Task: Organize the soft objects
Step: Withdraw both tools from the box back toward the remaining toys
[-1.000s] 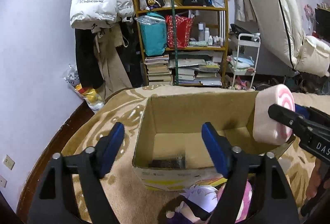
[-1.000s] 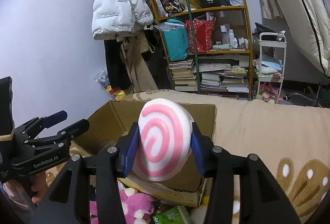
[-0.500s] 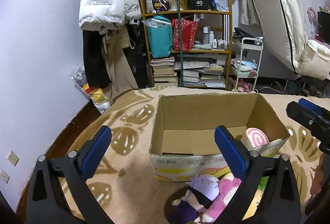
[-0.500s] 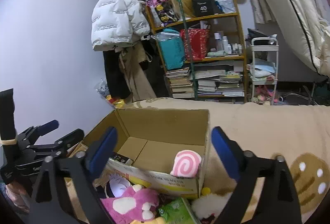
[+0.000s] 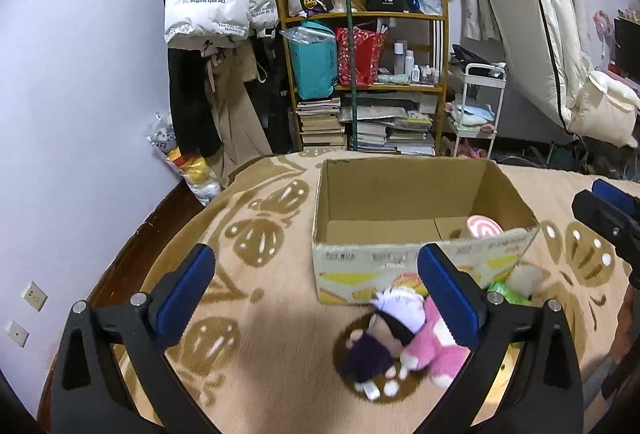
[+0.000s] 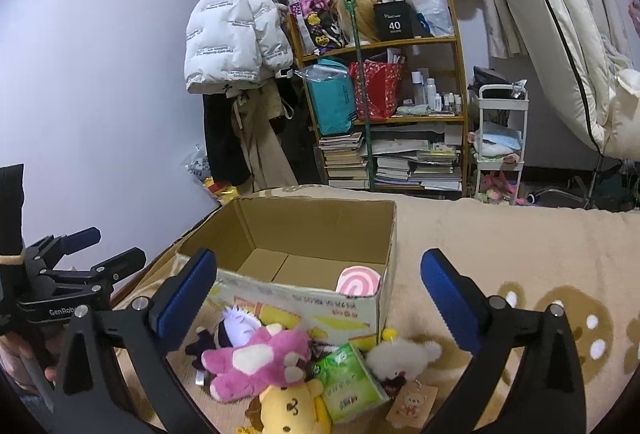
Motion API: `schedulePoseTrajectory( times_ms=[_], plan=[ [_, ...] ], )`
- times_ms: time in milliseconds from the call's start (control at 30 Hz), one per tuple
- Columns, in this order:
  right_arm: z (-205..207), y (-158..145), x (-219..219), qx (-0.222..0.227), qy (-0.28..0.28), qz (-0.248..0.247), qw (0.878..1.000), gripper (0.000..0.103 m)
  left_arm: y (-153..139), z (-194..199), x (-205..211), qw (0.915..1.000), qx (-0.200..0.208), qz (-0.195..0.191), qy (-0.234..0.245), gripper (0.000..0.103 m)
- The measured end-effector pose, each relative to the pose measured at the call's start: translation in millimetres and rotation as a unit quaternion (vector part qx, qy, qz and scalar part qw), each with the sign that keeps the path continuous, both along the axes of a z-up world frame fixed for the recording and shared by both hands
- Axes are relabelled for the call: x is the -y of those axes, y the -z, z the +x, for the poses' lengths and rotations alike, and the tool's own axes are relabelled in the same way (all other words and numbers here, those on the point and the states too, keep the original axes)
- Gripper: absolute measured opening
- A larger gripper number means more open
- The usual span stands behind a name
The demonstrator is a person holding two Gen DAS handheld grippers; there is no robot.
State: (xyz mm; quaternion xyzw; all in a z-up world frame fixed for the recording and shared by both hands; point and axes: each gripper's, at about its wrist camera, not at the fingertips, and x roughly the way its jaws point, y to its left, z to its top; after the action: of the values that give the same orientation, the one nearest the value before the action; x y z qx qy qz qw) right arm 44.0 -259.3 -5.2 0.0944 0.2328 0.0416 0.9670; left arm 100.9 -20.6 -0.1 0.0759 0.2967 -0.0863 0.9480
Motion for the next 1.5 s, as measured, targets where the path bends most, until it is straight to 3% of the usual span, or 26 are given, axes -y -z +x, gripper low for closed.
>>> schedulePoseTrajectory(
  times_ms=[533, 1033, 1300, 1500],
  plan=[
    [-34.7, -1.9, -7.0, -0.018, 0.007, -0.01, 1.0, 0.103, 6.2, -36.3, -12.7, 0.9997, -0.015, 0.016, -0.012, 0.1],
    [-24.1, 12.1, 5.2, -0.059, 0.023, 0.012, 0.998, 0.103, 9.7, -38.7, 3.6, 0.9999, 0.016, 0.006, 0.001, 0.1],
    [-7.5, 29.1, 11.4, -0.107, 0.04, 0.012, 0.993, 0.103, 22.9, -20.7, 19.8, 1.0, 0.007, -0.001, 0.002, 0.1],
    [4.7, 42.1, 20.3, -0.152, 0.059, 0.009, 0.987, 0.103, 36.2, -13.1, 40.4, 0.9995, 0.002, 0.017, 0.026, 0.1]
  ],
)
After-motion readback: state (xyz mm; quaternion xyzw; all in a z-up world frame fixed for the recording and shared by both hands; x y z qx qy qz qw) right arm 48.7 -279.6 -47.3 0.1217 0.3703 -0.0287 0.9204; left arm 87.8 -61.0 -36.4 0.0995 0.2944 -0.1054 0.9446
